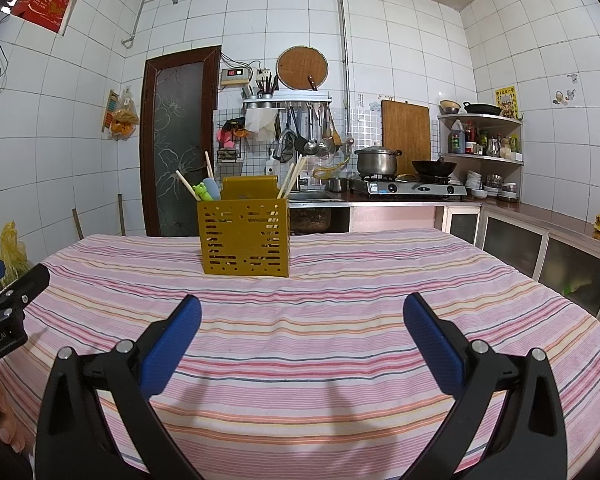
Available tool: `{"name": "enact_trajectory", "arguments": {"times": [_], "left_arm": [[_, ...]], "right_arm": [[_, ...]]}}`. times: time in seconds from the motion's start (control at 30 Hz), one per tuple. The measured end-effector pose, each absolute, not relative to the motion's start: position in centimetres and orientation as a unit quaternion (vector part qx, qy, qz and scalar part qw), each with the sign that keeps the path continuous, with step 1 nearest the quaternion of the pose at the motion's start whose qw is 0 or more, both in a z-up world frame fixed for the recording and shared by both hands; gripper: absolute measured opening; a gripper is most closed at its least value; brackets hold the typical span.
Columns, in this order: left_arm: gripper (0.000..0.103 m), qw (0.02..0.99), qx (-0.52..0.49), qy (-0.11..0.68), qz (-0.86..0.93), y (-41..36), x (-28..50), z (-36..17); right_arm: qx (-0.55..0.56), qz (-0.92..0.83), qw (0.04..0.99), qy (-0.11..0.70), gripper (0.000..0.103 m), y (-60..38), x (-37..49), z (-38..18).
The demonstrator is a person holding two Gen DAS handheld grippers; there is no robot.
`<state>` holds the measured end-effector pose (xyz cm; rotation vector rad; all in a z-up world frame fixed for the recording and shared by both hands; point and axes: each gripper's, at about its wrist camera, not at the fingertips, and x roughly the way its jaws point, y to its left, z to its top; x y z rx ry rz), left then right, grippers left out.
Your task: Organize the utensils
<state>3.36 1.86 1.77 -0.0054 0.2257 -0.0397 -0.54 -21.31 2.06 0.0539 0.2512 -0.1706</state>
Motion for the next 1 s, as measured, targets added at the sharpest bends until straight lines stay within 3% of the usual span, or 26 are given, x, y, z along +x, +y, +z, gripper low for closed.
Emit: {"name": "enact_trajectory", "arguments": {"times": [1.0], "left_arm": [[0.098,0.994,-0.002,0.112,-0.018,2.07,3.29,1.82]], "right_arm": [[0.026,-0.086,0.988,0.125,0.099,-21.35,-0.43,1.98]]}}
